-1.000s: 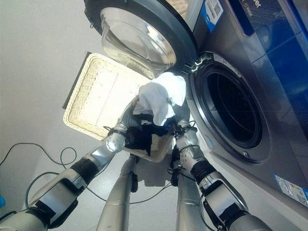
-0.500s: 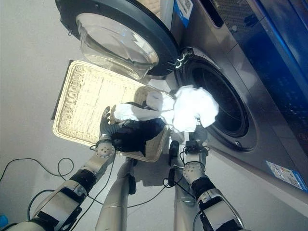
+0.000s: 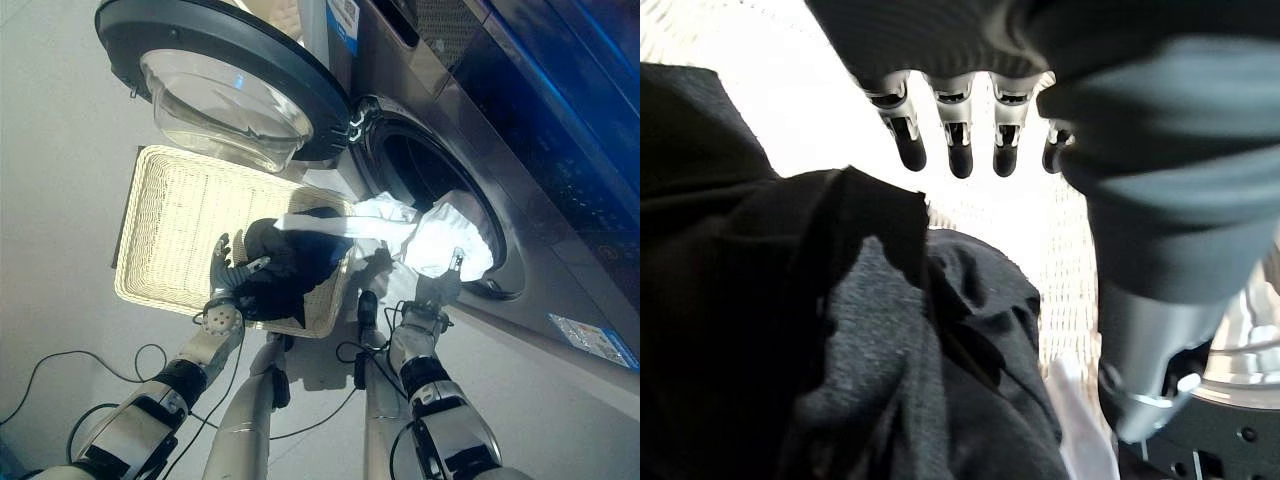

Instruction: Put the clothes into the washing machine.

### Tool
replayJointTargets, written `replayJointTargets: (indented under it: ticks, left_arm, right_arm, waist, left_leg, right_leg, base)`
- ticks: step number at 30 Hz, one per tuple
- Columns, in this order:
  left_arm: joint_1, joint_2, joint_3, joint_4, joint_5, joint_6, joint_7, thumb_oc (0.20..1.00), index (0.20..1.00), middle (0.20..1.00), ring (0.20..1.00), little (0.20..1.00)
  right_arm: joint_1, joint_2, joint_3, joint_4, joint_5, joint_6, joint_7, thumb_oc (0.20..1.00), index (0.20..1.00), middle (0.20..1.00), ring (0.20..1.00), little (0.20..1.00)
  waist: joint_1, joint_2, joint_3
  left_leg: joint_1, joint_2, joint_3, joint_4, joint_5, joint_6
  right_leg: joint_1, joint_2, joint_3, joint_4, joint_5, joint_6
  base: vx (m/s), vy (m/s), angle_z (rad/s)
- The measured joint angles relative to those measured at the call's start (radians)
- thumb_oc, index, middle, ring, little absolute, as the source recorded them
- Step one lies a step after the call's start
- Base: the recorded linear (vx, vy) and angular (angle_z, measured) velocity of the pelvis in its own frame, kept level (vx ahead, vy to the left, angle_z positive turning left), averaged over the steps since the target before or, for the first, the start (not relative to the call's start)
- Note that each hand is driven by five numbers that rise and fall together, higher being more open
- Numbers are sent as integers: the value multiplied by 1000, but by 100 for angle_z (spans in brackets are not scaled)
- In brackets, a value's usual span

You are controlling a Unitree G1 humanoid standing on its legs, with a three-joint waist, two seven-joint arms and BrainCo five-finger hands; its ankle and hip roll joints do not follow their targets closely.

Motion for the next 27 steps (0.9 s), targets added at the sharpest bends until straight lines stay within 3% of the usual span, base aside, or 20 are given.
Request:
replayJointTargets:
  ticks: [7,16,27]
  left_arm:
    - [-4,-8,-22,-10,-7,0,-31,1000,1000,1000,1000,1000]
    - [-13,8,-101,-85,-6,0,-62,1000,1000,1000,1000,1000]
    - [-11,60,-168,-189,-7,-45,-73,1000,1000,1000,1000,1000]
  right_arm:
    - [-80,-64,-4,1,19,0,-38,200,200,200,200,200]
    - [-201,-175,-16,70,-25,31,-173,200,200,200,200,200]
    - [-293,-196,-20,81,39,30,-215,200,200,200,200,200]
  waist:
    - [18,8,1]
    - [45,15,3]
    - [54,22,5]
  left_leg:
    - [4,0,-4,-7,2,0]
    - [-18,-2,-42,-7,11,-4]
    - [-58,-6,-60,-7,16,-7]
  right_leg:
    - [2,0,-4,2,-2,-1]
    - [-3,-7,-41,8,-14,-7]
    - [-39,-14,-58,24,-27,-9]
  base:
    - [-13,-62,2]
    - [2,-59,9]
    - [7,-37,5]
